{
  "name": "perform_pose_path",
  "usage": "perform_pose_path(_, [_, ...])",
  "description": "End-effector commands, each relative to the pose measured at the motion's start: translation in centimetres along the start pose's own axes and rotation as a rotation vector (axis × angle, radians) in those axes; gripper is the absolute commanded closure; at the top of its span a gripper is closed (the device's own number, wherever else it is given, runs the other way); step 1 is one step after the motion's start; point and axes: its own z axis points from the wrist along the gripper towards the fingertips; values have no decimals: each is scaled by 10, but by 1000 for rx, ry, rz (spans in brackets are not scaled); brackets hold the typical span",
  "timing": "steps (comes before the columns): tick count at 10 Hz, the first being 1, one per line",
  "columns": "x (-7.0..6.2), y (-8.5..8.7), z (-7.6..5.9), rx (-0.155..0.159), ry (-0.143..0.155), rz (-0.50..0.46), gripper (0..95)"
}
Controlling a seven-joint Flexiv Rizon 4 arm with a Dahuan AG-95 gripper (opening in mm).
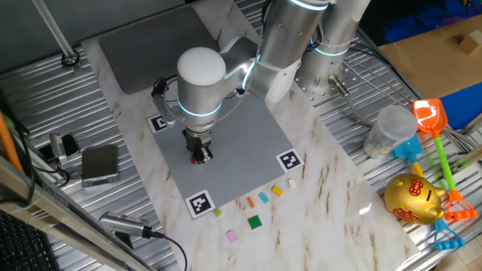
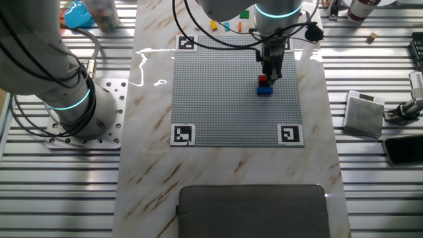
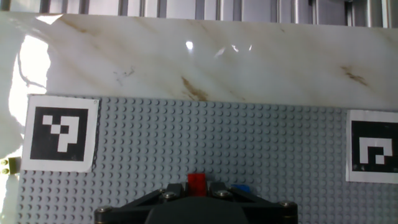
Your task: Build with small Lego blocks
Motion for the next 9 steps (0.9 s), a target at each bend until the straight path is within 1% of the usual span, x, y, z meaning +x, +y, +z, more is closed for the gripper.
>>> perform_pose_path(1, [0,0,-1,0,2,1,950])
perform_pose_path(8, [0,0,-1,-5,4,-5,950])
perform_pose_path(9, [0,0,-1,0,5,-18,950])
